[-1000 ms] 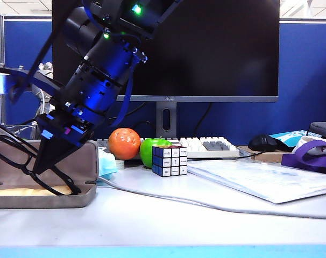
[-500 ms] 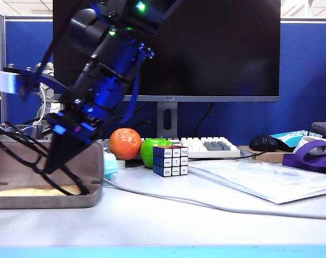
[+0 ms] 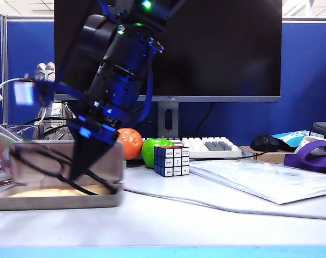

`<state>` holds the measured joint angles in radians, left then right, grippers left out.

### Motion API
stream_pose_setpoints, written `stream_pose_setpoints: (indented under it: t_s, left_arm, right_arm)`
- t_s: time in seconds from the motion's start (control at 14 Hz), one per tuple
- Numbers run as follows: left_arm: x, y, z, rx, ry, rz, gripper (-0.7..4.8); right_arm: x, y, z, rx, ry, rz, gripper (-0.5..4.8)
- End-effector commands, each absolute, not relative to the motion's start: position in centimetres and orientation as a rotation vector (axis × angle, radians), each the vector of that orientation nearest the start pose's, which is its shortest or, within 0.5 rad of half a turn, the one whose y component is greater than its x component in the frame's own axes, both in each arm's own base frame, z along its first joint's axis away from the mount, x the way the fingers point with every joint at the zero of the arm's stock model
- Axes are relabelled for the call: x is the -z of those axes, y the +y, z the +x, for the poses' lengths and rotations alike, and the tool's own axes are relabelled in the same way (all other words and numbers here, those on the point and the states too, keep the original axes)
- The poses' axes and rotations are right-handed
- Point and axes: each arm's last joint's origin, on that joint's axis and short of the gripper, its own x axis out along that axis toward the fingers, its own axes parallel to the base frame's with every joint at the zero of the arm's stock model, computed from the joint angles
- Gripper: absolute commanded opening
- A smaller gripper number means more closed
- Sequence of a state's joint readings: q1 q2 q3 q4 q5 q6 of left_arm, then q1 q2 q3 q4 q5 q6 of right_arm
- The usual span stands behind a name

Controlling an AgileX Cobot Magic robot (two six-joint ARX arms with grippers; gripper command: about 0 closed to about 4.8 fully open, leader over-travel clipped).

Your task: Pick up the glasses, fold the temples of the glasses, place the glasses into the glasses case, and finally close the glasses case.

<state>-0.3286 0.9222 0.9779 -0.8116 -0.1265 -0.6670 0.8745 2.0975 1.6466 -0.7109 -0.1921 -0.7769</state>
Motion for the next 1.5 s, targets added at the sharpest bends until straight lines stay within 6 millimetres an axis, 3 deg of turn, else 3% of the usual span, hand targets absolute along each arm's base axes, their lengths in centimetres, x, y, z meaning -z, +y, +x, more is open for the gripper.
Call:
stream_pose_setpoints:
  t_s: [0.07, 0.5, 0.64, 0.71, 0.86, 1.5]
  left_arm:
    - [-32.3, -5.2, 16.4, -0.054, 0.754, -0.463, 0.18]
    - [-32.3, -5.2, 16.4, -0.054, 0.755, -0.462, 0.18]
    - [-32.3, -5.2, 16.4, -0.054, 0.755, -0.462, 0.18]
    - [-32.3, -5.2, 16.4, -0.054, 0.755, -0.462, 0.18]
    - [-32.3, -5.2, 16.4, -0.055, 0.755, -0.461, 0.18]
    - [-32.3, -5.2, 16.4, -0.048, 0.754, -0.427, 0.17]
  right_arm:
    - [-17.3, 32.7, 26.8, -1.361, 0.919, -1.132, -0.01]
    - [-17.3, 32.6, 26.9, -1.341, 0.916, -1.161, 0.14]
    - [-17.4, 32.6, 26.9, -1.319, 0.915, -1.180, 1.47]
    - [-17.6, 32.5, 26.9, -1.318, 0.914, -1.179, 1.50]
    - [-18.2, 32.5, 26.8, -1.312, 0.896, -1.170, 2.22]
    - [-26.3, 30.7, 25.3, -1.275, 0.693, -1.069, 2.07]
